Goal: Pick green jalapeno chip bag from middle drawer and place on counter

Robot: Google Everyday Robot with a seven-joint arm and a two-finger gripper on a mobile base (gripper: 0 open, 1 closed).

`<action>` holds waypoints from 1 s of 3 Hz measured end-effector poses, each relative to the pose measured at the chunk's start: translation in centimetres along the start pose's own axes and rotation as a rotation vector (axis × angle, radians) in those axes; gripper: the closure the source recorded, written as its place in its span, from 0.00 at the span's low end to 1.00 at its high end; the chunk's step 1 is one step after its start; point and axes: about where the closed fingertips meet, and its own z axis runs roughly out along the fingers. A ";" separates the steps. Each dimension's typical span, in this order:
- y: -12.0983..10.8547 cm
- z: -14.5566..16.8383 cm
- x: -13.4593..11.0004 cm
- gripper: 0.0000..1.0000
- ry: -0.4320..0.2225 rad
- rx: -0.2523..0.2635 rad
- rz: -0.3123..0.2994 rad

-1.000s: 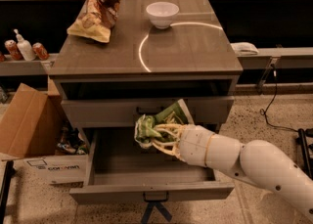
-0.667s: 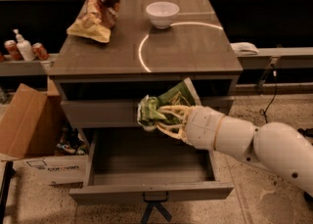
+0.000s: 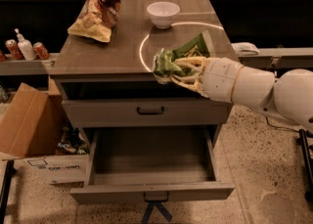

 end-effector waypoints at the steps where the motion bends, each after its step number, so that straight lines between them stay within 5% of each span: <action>1: -0.9 0.2 0.0 1.00 -0.007 0.009 -0.004; 3: -6.1 2.0 3.6 1.00 -0.019 0.040 0.045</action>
Offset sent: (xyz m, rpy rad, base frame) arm 0.0724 -0.0385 0.0281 0.0707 -0.0120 -0.0318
